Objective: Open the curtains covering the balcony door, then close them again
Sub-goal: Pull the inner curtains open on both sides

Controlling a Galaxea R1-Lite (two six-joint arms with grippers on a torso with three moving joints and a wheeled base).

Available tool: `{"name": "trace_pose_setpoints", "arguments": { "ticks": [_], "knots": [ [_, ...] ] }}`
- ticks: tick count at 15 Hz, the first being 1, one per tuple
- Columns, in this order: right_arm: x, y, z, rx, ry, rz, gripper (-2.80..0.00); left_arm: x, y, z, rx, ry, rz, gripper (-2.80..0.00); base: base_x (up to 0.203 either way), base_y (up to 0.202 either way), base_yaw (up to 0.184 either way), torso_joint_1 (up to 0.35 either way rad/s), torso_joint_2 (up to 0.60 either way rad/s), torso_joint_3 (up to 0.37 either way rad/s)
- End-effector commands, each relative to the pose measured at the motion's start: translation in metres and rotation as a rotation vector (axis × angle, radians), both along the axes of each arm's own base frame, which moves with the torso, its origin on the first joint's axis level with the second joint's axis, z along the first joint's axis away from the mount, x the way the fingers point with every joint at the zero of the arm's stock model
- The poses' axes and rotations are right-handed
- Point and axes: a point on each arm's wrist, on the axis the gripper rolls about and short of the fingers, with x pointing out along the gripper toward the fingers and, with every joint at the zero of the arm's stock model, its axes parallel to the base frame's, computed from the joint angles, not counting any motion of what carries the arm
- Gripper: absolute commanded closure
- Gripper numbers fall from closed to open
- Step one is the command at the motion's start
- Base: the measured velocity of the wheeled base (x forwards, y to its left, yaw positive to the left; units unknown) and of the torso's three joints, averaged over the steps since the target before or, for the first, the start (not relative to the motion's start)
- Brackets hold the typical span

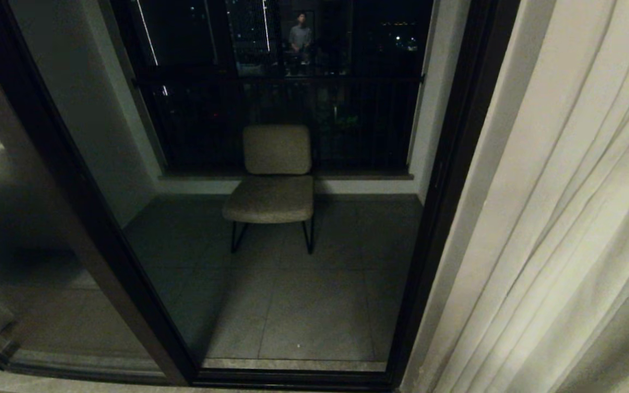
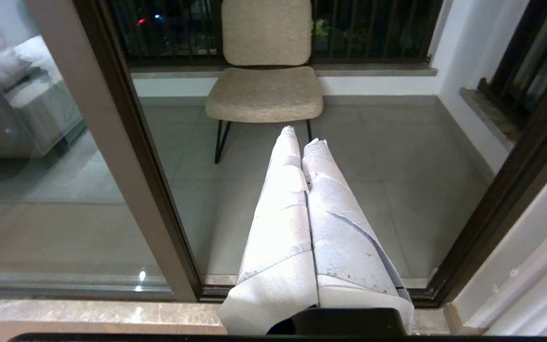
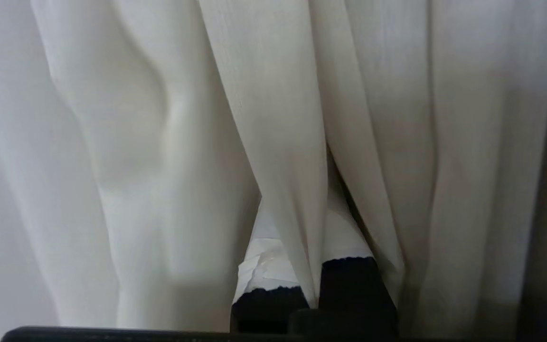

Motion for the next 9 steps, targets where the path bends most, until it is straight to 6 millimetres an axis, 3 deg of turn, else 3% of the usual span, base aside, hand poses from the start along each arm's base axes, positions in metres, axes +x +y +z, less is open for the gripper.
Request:
{"name": "trace_pose_setpoints", "arguments": {
  "ticks": [1, 4, 9],
  "knots": [
    [0.001, -0.013, 0.002, -0.006, -0.012, -0.033, 0.0, 0.0, 0.0, 0.0, 0.0, -0.001, 0.001, 0.0, 0.0, 0.0, 0.0, 0.0, 0.0, 0.0],
    [0.0, -0.036, 0.0, -0.005, -0.009, -0.091, 0.0, 0.0, 0.0, 0.0, 0.0, -0.001, 0.001, 0.0, 0.0, 0.0, 0.0, 0.0, 0.0, 0.0],
    [-0.004, -0.045, -0.001, -0.003, -0.006, -0.121, 0.0, 0.0, 0.0, 0.0, 0.0, -0.001, 0.001, 0.0, 0.0, 0.0, 0.0, 0.0, 0.0, 0.0]
  ]
}}
